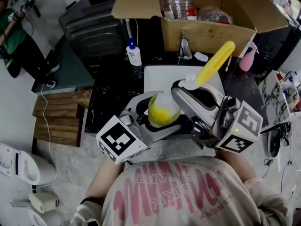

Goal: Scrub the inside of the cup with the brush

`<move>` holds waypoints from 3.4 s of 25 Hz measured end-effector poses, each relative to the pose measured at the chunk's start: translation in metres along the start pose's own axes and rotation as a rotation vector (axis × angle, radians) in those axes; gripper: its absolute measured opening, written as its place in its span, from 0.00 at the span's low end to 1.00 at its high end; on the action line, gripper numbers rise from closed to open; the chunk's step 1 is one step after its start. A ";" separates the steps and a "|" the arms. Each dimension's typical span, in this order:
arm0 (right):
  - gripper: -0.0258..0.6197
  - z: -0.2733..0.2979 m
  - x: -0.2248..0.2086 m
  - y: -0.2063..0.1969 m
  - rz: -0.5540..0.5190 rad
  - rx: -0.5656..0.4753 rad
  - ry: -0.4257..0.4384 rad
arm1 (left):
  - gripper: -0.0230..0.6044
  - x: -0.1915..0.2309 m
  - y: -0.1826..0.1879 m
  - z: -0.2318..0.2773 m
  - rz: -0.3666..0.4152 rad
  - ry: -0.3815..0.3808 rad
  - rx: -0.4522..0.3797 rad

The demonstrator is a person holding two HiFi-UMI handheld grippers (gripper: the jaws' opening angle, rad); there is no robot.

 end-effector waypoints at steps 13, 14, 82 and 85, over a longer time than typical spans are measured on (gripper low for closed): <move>0.11 -0.005 0.003 0.014 -0.045 -0.006 -0.006 | 0.65 0.006 -0.001 -0.007 -0.046 0.029 -0.025; 0.11 -0.004 0.003 0.012 -0.041 -0.003 -0.004 | 0.65 0.007 0.001 -0.008 -0.050 0.031 -0.033; 0.12 0.013 0.024 -0.029 -0.111 0.208 0.054 | 0.65 0.020 -0.031 0.003 -0.187 0.153 0.089; 0.11 0.010 0.018 -0.024 -0.118 0.197 0.022 | 0.65 0.014 -0.030 0.004 -0.198 0.116 0.081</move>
Point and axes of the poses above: the fingertips, and each gripper's own axes: z forward along the fingers, x to its left, y out of its top, the point moved 2 cm from there along -z, backward along the fingers, and after that the axes turned 3 degrees about -z, right-handed, at the moved point
